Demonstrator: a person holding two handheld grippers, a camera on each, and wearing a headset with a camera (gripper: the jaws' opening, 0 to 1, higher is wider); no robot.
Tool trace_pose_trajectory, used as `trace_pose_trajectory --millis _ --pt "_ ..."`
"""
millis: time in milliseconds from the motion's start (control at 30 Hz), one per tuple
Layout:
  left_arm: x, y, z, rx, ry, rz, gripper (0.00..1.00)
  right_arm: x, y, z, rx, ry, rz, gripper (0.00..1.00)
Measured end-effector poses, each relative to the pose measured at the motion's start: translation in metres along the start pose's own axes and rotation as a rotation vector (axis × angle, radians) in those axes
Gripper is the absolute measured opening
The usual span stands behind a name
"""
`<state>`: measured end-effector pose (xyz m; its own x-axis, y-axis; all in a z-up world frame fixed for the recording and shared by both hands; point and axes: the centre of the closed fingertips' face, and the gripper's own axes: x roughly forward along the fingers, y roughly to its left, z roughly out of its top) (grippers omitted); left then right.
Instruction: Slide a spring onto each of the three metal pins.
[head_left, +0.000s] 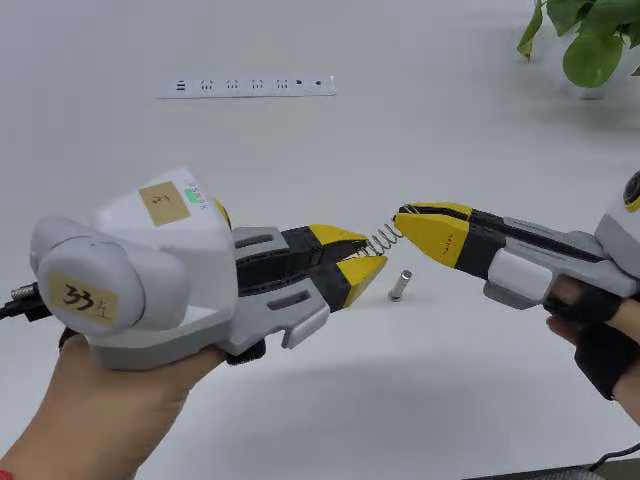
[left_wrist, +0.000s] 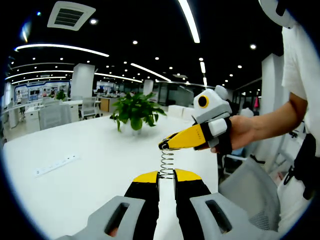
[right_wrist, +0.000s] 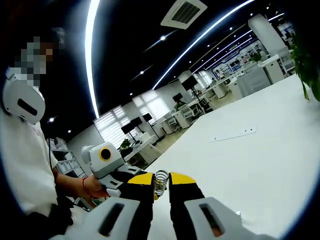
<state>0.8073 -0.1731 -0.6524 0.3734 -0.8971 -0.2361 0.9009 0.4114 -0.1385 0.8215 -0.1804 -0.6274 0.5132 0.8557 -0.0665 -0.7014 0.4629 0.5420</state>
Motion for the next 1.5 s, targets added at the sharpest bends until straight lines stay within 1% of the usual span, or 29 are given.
trace_pose_trajectory --millis 200,267,367,500,633,833,900,1033,1300,1500 --pt "0.000 0.001 -0.003 -0.002 0.007 -0.001 0.11 0.001 0.002 -0.002 -0.033 0.022 -0.001 0.12" --pt "0.000 0.001 -0.005 -0.001 0.012 -0.004 0.11 0.002 0.002 -0.003 -0.056 0.040 -0.004 0.12" --pt "-0.001 0.000 -0.006 -0.001 0.015 -0.006 0.11 0.003 0.004 -0.004 -0.075 0.053 0.000 0.12" --pt "-0.001 -0.001 -0.008 0.011 0.025 -0.009 0.12 0.004 0.006 -0.006 -0.109 0.076 0.000 0.12" --pt "0.000 -0.001 -0.010 0.032 0.035 -0.008 0.12 0.005 0.007 -0.008 -0.140 0.101 -0.002 0.12" --pt "0.001 -0.004 -0.016 0.098 0.071 -0.014 0.12 0.007 0.010 -0.014 -0.211 0.155 -0.003 0.12" --pt "0.001 -0.005 -0.016 0.108 0.078 -0.016 0.13 0.008 0.011 -0.016 -0.235 0.172 0.000 0.12" --pt "0.002 -0.006 -0.019 0.129 0.093 -0.019 0.14 0.009 0.012 -0.018 -0.264 0.189 0.000 0.11" --pt "0.001 -0.004 -0.022 0.136 0.103 -0.021 0.12 0.009 0.013 -0.018 -0.300 0.209 0.002 0.11" --pt "0.001 -0.004 -0.023 0.133 0.106 -0.025 0.12 0.010 0.014 -0.020 -0.324 0.223 0.002 0.11"
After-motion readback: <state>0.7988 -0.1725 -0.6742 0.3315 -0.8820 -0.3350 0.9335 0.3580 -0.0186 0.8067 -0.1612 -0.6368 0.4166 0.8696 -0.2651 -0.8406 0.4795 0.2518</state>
